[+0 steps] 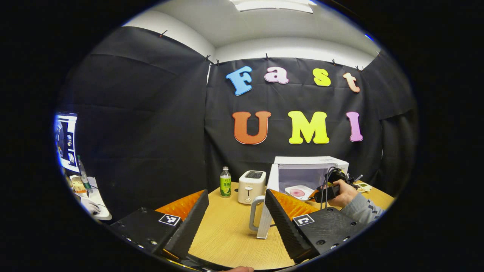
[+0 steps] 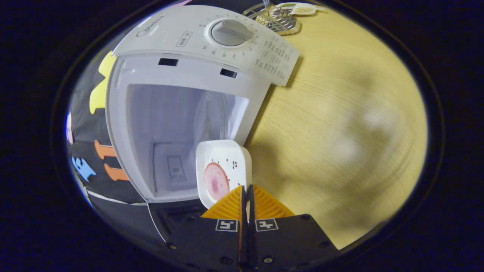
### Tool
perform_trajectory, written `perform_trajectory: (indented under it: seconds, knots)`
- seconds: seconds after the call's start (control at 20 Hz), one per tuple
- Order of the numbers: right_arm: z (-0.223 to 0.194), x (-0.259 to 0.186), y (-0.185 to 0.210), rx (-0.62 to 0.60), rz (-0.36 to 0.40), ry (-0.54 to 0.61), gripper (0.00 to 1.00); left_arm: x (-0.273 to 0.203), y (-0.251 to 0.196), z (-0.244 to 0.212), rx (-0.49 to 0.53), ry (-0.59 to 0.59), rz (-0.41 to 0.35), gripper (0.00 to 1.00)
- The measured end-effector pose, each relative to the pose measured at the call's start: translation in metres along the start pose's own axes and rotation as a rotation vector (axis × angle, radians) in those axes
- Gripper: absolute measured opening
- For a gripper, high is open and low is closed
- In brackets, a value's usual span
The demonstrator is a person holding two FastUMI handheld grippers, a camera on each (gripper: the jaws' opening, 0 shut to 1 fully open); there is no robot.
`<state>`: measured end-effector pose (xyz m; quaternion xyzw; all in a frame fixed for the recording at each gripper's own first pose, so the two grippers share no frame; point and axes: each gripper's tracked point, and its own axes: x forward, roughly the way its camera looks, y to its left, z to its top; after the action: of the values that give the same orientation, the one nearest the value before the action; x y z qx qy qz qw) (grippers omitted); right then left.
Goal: Open the microwave oven with the left hand, put the food in, and close the microwave oven.
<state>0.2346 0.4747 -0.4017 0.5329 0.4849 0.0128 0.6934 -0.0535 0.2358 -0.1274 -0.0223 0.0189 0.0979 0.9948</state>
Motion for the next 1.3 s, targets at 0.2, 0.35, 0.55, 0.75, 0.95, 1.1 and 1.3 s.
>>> perform_trajectory:
  seconds: [0.2,0.35,0.55,0.75,0.95,1.1,1.3]
  knots:
    - [0.018,0.027,0.014,0.017,0.026,-0.108,0.04,0.001,-0.003,-0.011,-0.016,0.032,0.007,0.92]
    - [0.029,0.045,0.024,0.012,0.074,-0.181,0.05,0.005,-0.009,-0.016,-0.036,0.041,0.002,0.92]
    - [0.035,0.062,0.037,0.091,0.153,-0.215,0.08,0.013,-0.018,-0.021,-0.018,0.057,-0.005,0.92]
    - [0.053,0.069,0.045,0.104,0.204,-0.298,0.1,0.013,-0.019,-0.024,0.0,0.061,-0.003,0.92]
    - [0.064,0.074,0.053,0.059,0.253,-0.35,0.14,0.015,-0.014,-0.029,0.013,0.06,0.015,0.92]
    - [0.062,0.076,0.061,-0.018,0.276,-0.377,0.14,0.012,-0.008,-0.033,0.039,0.065,0.037,0.92]
    - [0.058,0.063,0.076,-0.122,0.355,-0.421,0.57,0.011,-0.01,-0.039,0.048,0.076,0.038,0.92]
